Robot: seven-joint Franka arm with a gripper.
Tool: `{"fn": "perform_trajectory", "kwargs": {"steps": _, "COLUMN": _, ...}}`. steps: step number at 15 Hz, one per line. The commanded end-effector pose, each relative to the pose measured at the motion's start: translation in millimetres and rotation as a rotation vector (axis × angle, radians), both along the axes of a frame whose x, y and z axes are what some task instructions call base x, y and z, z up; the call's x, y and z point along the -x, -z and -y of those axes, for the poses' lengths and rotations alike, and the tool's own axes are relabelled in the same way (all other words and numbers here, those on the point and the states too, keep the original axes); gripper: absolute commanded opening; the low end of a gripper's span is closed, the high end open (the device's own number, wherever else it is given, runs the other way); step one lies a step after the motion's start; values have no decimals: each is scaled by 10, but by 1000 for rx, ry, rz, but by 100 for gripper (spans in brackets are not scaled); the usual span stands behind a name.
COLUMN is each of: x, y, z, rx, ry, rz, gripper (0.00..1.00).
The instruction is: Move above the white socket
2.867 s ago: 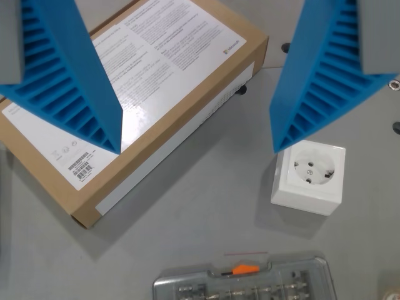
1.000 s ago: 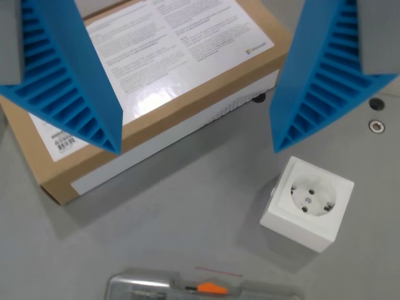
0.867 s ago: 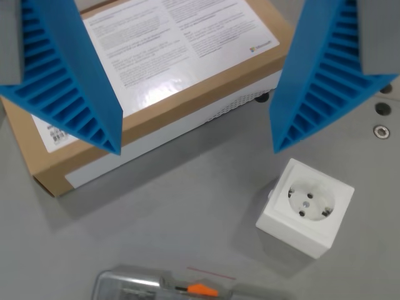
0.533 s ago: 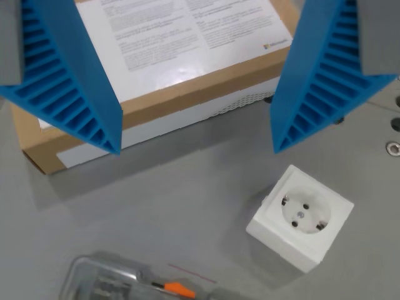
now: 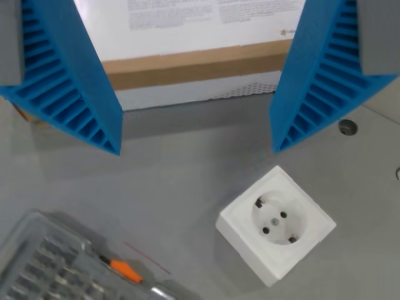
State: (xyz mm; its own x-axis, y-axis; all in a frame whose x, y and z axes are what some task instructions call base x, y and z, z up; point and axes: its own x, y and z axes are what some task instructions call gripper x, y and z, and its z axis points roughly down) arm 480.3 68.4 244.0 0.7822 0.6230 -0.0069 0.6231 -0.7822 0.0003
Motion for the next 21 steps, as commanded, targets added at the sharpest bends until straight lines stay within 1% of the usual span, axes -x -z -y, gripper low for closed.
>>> {"fn": "perform_trajectory", "kwargs": {"steps": 1, "x": 59, "y": 144, "z": -83, "rx": -69, "ry": -403, "rz": 99, "gripper": 100}}
{"fn": "perform_trajectory", "kwargs": {"steps": 6, "x": 105, "y": 324, "z": -209, "rx": -78, "ry": -533, "rz": 107, "gripper": 100}}
{"fn": "perform_trajectory", "kwargs": {"steps": 12, "x": 145, "y": 494, "z": -326, "rx": -90, "ry": -609, "rz": 117, "gripper": 100}}
{"fn": "perform_trajectory", "kwargs": {"steps": 17, "x": 177, "y": 614, "z": -403, "rx": -96, "ry": -638, "rz": 129, "gripper": 100}}
{"fn": "perform_trajectory", "kwargs": {"steps": 21, "x": 190, "y": 677, "z": -447, "rx": -97, "ry": -630, "rz": 126, "gripper": 100}}
